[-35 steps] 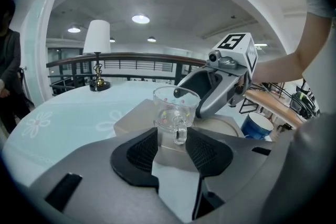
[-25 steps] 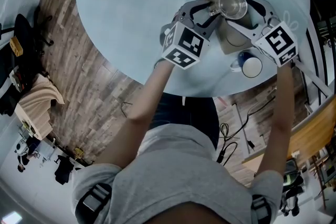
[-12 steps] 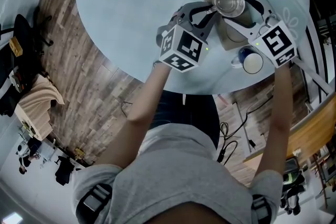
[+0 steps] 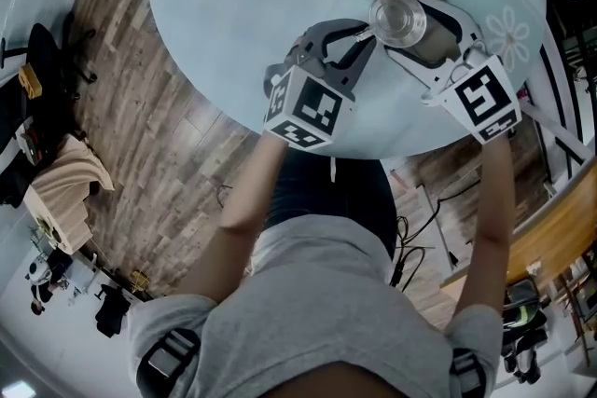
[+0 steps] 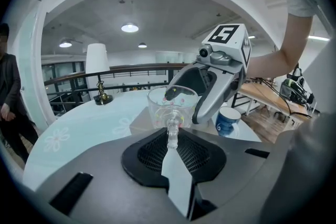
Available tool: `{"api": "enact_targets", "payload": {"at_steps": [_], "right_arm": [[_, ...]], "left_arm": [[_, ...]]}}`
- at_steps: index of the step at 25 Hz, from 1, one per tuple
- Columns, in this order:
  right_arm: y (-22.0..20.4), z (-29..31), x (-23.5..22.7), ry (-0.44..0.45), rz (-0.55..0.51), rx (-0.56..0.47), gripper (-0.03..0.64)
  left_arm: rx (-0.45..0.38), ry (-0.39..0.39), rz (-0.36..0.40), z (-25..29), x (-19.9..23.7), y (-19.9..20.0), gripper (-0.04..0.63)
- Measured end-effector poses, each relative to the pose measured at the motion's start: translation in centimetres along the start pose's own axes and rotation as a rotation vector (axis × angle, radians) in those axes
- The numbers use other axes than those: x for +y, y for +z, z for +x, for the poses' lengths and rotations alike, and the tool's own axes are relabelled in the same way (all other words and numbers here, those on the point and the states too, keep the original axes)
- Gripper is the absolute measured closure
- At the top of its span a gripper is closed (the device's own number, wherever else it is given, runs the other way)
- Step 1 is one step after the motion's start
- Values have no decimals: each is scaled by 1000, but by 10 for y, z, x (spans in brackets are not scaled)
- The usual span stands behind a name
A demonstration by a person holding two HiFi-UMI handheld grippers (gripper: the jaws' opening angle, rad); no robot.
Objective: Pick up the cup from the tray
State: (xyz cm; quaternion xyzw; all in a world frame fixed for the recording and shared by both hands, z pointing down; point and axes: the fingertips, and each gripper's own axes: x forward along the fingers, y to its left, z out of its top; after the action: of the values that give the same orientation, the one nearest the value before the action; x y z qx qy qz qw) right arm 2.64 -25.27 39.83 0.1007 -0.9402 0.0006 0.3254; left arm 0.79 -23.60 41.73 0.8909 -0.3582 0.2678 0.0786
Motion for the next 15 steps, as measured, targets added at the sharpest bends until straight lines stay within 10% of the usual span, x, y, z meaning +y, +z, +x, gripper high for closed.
{"api": "enact_targets", "payload": {"at_steps": [15], "right_arm": [[-33, 15, 100, -107, 210, 5, 319]], "left_arm": [[49, -125, 100, -44, -64, -69, 535]]}}
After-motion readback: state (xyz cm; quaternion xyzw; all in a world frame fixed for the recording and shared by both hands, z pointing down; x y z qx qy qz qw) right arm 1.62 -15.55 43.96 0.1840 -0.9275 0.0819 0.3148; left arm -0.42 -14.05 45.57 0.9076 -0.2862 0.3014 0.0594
